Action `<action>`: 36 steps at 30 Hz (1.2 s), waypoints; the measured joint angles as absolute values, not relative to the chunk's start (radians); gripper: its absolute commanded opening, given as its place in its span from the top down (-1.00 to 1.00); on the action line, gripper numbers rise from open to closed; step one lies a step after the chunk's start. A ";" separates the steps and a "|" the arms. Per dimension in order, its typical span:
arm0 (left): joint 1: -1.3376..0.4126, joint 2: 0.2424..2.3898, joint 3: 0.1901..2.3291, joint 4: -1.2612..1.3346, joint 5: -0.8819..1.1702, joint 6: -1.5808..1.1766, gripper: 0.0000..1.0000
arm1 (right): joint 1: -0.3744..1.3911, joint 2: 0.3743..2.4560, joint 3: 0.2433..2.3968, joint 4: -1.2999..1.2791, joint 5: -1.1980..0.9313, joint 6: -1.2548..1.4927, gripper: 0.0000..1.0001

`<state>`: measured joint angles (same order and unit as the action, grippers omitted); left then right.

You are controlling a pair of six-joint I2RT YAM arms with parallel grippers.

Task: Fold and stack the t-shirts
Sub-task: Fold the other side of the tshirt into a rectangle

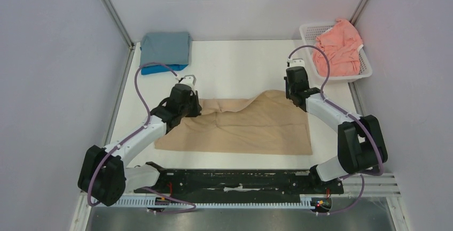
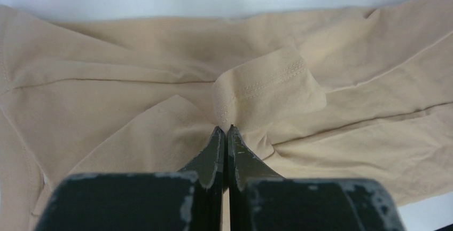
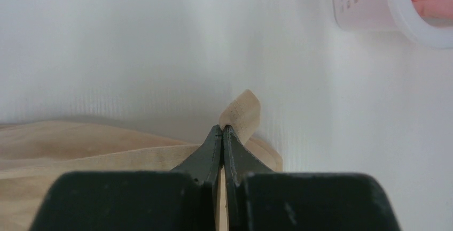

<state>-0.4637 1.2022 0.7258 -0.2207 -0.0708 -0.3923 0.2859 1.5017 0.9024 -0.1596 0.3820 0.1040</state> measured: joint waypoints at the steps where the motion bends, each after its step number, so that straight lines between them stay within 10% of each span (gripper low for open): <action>1: -0.469 1.194 0.716 -0.229 -0.072 -0.402 0.95 | 0.286 1.494 0.896 -0.159 0.381 0.105 0.98; 16: -0.476 1.110 0.632 -0.319 -0.106 -0.535 0.95 | 0.286 1.227 0.710 -0.210 0.364 0.102 0.85; 19: -0.480 1.085 0.606 -0.339 -0.105 -0.558 0.41 | 0.286 1.169 0.668 -0.230 0.363 0.133 0.63; 23: -0.483 1.008 0.553 -0.371 -0.091 -0.602 -0.25 | 0.286 1.092 0.572 -0.290 0.373 0.215 -0.35; 25: -0.492 0.961 0.522 -0.380 -0.070 -0.620 -0.52 | 0.286 1.046 0.518 -0.345 0.392 0.264 -0.53; 28: -0.527 0.854 0.475 -0.417 -0.044 -0.680 -0.58 | 0.286 0.973 0.479 -0.440 0.430 0.316 -0.96; 36: -0.552 0.693 0.536 -0.439 -0.019 -0.716 -0.61 | 0.286 0.801 0.478 -0.427 0.463 0.341 -0.96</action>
